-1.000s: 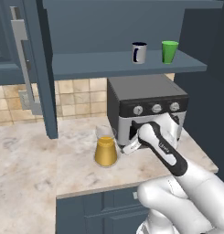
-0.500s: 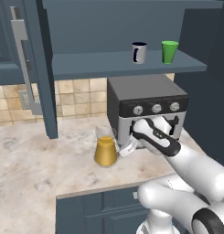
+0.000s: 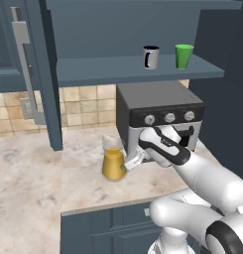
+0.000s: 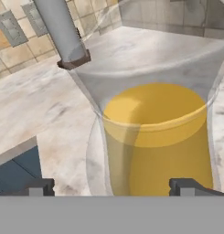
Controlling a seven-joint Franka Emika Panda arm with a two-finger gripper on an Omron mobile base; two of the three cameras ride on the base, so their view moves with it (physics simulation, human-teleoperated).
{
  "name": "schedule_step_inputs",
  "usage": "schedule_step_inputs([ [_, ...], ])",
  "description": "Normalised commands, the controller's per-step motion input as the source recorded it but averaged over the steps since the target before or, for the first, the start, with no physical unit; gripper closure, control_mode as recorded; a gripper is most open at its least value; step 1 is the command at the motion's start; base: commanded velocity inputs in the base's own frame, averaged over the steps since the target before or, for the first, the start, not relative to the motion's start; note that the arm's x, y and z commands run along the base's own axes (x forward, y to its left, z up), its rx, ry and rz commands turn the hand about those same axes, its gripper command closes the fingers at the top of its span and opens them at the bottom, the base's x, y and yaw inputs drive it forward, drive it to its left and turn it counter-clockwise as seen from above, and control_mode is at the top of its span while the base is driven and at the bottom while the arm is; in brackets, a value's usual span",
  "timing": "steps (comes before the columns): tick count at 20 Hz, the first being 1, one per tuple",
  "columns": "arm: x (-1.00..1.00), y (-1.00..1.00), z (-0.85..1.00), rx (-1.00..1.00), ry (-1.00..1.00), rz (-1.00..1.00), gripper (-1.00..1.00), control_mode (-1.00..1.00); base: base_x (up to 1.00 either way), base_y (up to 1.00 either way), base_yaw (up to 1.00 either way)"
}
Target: There is a tray on the dining counter. Grab the cup, mug, and pitcher and place them on the tray. The pitcher may be placed next to the tray if it cannot fit the tray.
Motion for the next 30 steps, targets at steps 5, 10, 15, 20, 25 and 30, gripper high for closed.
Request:
schedule_step_inputs([
  [5,0.02,0.0,-0.05,0.02,-0.02,0.0,-1.0,-1.0,0.0,0.0,0.0],
  [10,0.21,0.0,-0.04,0.0,-0.06,0.0,-1.0,-1.0,0.0,0.0,0.0],
  [15,0.32,0.09,-0.24,0.0,-0.01,0.0,-1.0,-1.0,0.0,0.0,0.0],
  [20,0.11,0.13,-0.34,-0.01,0.04,0.0,1.0,-1.0,0.0,0.0,0.0],
  [25,0.0,0.04,-0.26,-0.03,0.02,0.0,1.0,-1.0,0.0,0.0,0.0],
  [30,-0.19,0.0,0.0,0.01,0.0,0.0,1.0,-1.0,0.0,0.0,0.0],
])
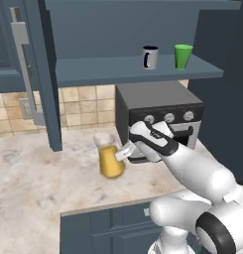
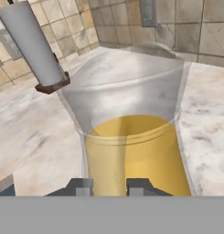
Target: There is a tray on the dining counter. Grab the cup, mug, and pitcher and place them on the tray. The pitcher may be placed next to the tray if it cannot fit the tray.
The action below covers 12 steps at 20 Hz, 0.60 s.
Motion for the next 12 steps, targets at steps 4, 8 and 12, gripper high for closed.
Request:
schedule_step_inputs([
  [4,-0.54,0.0,0.31,0.02,0.0,0.0,1.0,-1.0,0.0,0.0,0.0],
  [8,-0.53,0.0,0.59,0.02,0.0,-0.05,1.0,-1.0,0.0,0.0,0.0],
  [12,-0.31,-0.03,0.83,0.01,0.01,-0.05,1.0,-1.0,0.0,0.0,0.0],
])
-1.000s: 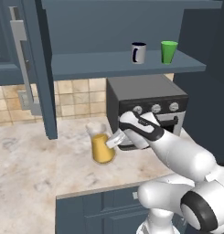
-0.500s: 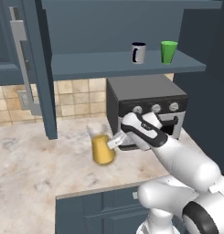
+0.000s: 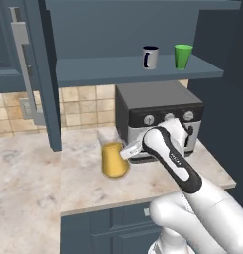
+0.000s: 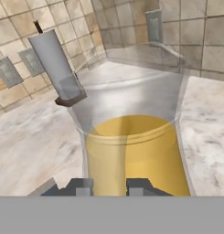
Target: There is a tray on the dining counter. Grab the cup, mug, and pitcher and place them on the tray. The pitcher may be placed next to the tray if it cannot fit the tray.
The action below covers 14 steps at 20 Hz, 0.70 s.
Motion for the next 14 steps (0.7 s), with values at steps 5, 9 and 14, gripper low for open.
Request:
schedule_step_inputs([
  [5,-0.46,-0.28,0.82,0.02,0.0,-0.04,1.0,-1.0,0.0,0.0,0.0],
  [9,-0.54,-0.06,0.9,0.0,0.0,-0.1,1.0,-1.0,0.0,0.0,0.0],
  [14,-0.42,-0.19,0.92,0.0,0.0,-0.11,1.0,-1.0,0.0,0.0,0.0],
])
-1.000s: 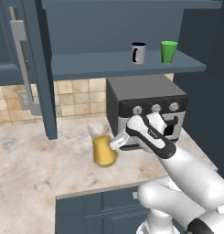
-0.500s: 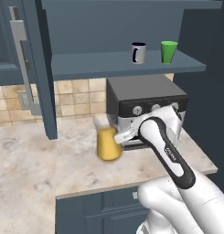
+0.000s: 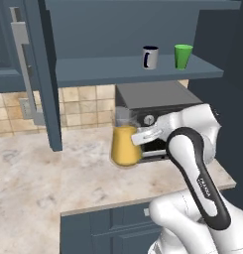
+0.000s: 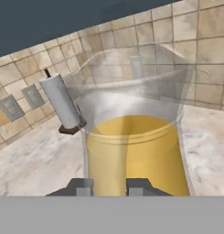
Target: There is a tray on the dining counter. Grab the cup, mug, and pitcher and place them on the tray. The pitcher may be placed next to the tray if it cannot fit the tray.
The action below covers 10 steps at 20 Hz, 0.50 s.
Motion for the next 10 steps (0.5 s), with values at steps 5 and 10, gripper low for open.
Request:
schedule_step_inputs([
  [5,-0.38,-0.29,0.72,0.0,-0.02,-0.03,1.0,-1.0,0.0,0.0,0.0],
  [10,-0.53,-0.4,0.44,0.0,-0.11,0.0,1.0,-1.0,0.0,0.0,0.0],
])
